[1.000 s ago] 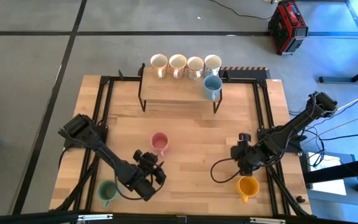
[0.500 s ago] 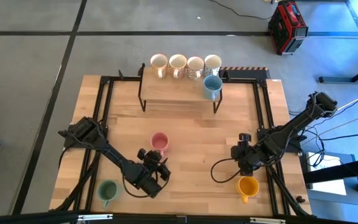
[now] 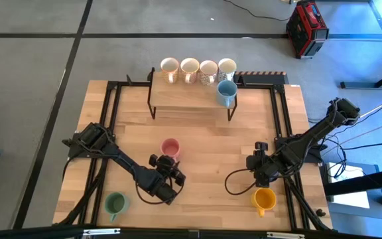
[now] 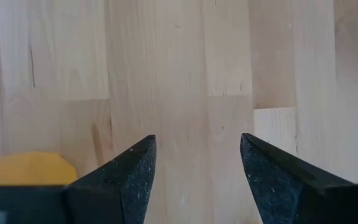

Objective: Place coffee mugs
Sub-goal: Put the pink mug on the shelf

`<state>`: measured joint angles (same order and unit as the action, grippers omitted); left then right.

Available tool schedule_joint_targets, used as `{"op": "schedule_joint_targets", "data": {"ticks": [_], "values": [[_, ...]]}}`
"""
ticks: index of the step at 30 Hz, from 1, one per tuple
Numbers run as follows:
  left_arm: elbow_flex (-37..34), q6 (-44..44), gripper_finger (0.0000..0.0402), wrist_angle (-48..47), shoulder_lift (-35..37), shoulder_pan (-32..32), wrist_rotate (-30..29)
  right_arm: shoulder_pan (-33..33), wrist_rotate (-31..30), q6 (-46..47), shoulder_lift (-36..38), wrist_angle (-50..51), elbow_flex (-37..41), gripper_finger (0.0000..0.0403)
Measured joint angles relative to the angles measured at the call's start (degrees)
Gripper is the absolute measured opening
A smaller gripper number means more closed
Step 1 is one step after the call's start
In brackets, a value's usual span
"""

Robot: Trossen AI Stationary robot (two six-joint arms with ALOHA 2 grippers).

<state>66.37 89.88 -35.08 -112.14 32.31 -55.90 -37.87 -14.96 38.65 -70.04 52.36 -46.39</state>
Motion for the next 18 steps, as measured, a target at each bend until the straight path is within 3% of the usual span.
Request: {"op": "schedule_joint_targets", "data": {"ticks": [5, 18], "values": [[0.02, -1.10, 0.0042, -0.40, 0.07, -0.05, 0.76, -0.02, -0.45, 0.04, 0.00, 0.00, 0.00, 0.0223], [0.07, -7.59, 0.0042, -0.33, 0.69, 5.26, 3.49, 0.00, -0.46, 0.04, 0.00, -0.02, 0.00, 0.0223]]}}
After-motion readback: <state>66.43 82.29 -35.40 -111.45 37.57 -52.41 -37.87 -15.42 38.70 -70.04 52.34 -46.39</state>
